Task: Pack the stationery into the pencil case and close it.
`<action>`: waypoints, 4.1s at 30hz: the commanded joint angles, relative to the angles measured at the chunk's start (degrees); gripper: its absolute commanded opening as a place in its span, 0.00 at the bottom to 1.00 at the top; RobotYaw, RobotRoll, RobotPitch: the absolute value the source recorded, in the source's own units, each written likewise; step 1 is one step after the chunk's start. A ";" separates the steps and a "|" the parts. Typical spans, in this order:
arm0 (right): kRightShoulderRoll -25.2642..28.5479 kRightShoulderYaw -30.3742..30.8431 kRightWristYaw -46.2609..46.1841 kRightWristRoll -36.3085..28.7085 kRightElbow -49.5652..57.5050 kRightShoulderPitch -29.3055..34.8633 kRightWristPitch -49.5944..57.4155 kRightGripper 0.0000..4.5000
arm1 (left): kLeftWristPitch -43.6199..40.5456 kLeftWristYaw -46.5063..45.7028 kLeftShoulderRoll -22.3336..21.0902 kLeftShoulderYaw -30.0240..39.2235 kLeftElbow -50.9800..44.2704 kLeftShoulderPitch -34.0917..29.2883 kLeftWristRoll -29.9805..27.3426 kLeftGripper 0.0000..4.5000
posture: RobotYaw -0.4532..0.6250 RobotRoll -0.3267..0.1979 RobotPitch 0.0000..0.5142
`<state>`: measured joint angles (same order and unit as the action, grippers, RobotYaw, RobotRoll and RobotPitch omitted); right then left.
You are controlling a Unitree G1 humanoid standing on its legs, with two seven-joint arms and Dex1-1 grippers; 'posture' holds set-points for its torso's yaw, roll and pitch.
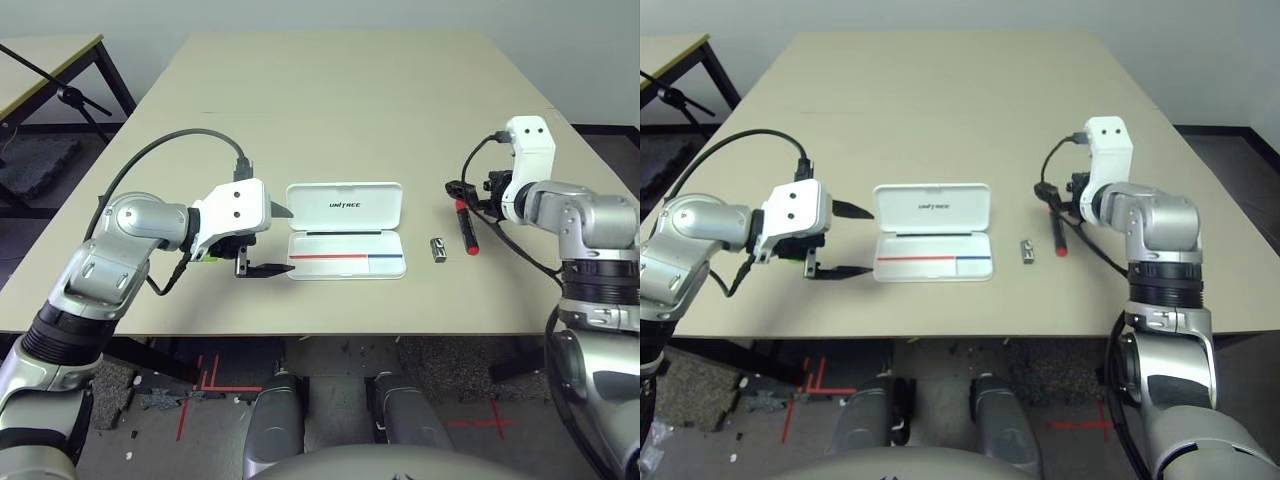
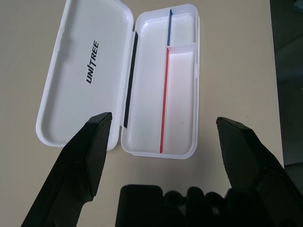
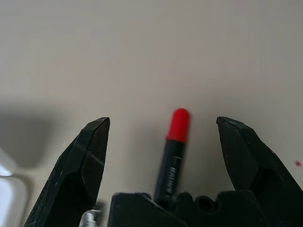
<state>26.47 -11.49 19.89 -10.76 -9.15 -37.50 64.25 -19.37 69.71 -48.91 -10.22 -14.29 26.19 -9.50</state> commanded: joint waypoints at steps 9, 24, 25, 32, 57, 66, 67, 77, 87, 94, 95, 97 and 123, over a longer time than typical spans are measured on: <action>0.73 2.16 -0.41 0.52 -7.72 2.45 -3.90 1.00 | -0.11 -0.51 0.67 -1.56 -0.22 0.61 0.95 0.99 | 0.38 0.62 0.10; -0.22 5.30 0.76 1.39 -17.14 1.63 -8.85 0.87 | -0.54 -1.33 0.80 -2.22 -0.75 0.63 1.08 1.00 | 0.39 0.62 0.11; -0.15 5.27 0.81 1.48 -17.34 1.58 -9.03 0.78 | -0.55 -1.34 0.79 -2.24 -0.73 0.63 1.08 1.00 | 0.39 0.62 0.11; 1.91 4.42 1.23 1.58 -16.61 1.07 -8.89 0.23 | -0.47 -1.24 0.75 -2.46 -0.45 0.68 1.24 1.00 | 0.38 0.62 0.13; 23.45 20.19 45.34 -2.07 6.50 2.65 -25.54 0.12 | 0.28 0.58 -4.15 -0.39 1.29 0.01 0.87 1.00 | 0.38 0.62 0.15; 20.18 27.71 52.87 -0.02 7.69 -1.05 -31.07 0.12 | 0.16 0.40 -3.98 -0.46 1.35 0.83 0.42 1.00 | 0.39 0.62 0.12; 19.47 28.67 53.03 0.72 7.13 -1.82 -31.69 0.12 | 0.13 0.37 -3.88 -0.56 1.38 0.94 0.44 1.00 | 0.40 0.62 0.12; 9.35 38.08 55.11 6.42 1.76 -12.15 -34.29 0.12 | 0.05 0.42 -2.99 -1.79 1.58 3.12 0.88 1.00 | 0.41 0.62 0.11; 0.08 42.70 52.18 13.04 -5.62 -14.39 -39.30 0.12 | -0.79 -0.51 -2.13 -2.18 0.59 2.51 1.51 1.00 | 0.43 0.62 0.12; -4.94 42.72 49.32 15.48 -12.05 -14.17 -42.61 0.12 | -1.55 -1.09 -1.56 -2.05 -0.07 2.47 1.38 1.00 | 0.44 0.62 0.12; -5.42 42.60 49.13 15.59 -12.68 -14.22 -42.85 0.12 | -1.77 -1.18 -1.48 -2.04 -0.28 2.48 1.29 1.00 | 0.44 0.62 0.12; -6.20 42.48 48.71 16.15 -14.24 -14.35 -43.78 0.12 | -2.02 -1.27 -1.46 -2.04 -0.59 2.34 1.24 1.00 | 0.44 0.62 0.12; 14.81 21.25 65.90 -6.69 2.59 -6.64 -35.96 1.00 | -4.55 -3.30 -1.83 -1.09 -1.65 -0.40 1.14 1.00 | 0.43 0.62 0.14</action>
<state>40.78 11.30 85.00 -15.28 -8.29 -45.13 27.17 -23.35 66.87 -50.54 -11.45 -14.95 26.20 -8.58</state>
